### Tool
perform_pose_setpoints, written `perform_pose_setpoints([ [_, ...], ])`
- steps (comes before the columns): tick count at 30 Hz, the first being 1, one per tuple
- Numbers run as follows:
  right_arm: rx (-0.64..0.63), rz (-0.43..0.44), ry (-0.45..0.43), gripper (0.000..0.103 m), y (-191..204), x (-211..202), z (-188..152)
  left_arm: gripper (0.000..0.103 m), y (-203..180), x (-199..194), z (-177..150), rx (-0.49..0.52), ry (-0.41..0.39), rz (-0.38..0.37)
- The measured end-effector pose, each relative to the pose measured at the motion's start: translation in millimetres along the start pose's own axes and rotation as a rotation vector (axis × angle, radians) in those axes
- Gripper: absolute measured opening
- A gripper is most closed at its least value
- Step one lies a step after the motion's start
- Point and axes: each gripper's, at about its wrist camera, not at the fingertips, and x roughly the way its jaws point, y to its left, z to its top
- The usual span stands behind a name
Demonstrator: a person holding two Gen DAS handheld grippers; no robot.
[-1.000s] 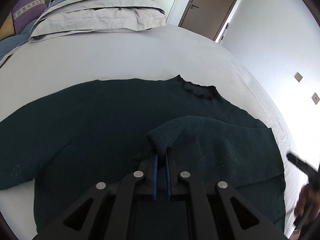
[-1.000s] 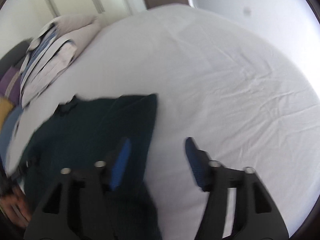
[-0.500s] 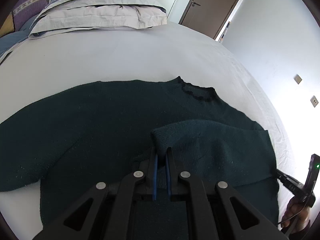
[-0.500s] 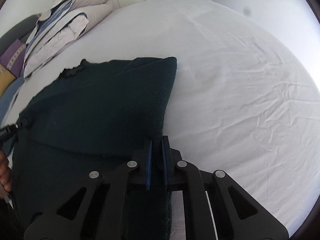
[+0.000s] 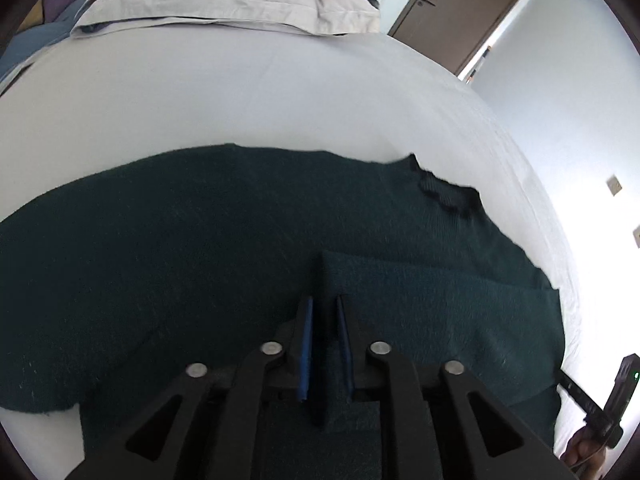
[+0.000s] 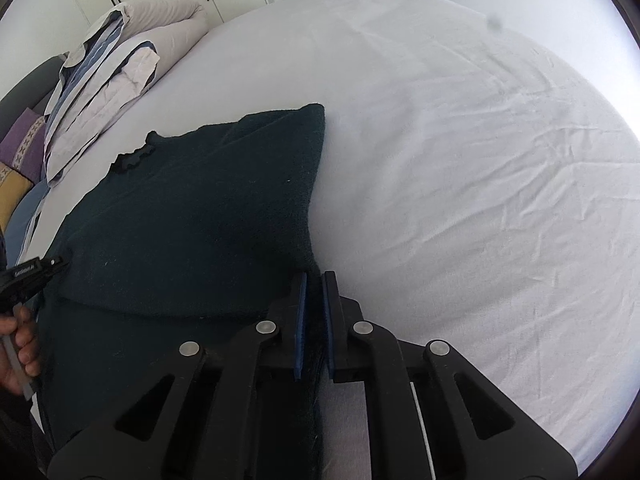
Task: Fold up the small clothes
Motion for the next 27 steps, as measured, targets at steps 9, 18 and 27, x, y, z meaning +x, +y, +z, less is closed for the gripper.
perform_pose_setpoints([
  [9,-0.06,-0.011,-0.118,0.02,44.9,-32.2,41.0,0.034,-0.4,-36.9,-3.4,-0.019,-0.145,0.082],
  [18,-0.007,-0.009,-0.042,0.018,46.5,58.4,78.8,0.037,-39.4,6.3,-10.7,0.164,-0.096,0.124],
  [27,0.195,0.032,-0.139,0.005,8.6,44.2,74.0,0.041,-28.2,17.5,-12.5,0.153,-0.12,0.059],
])
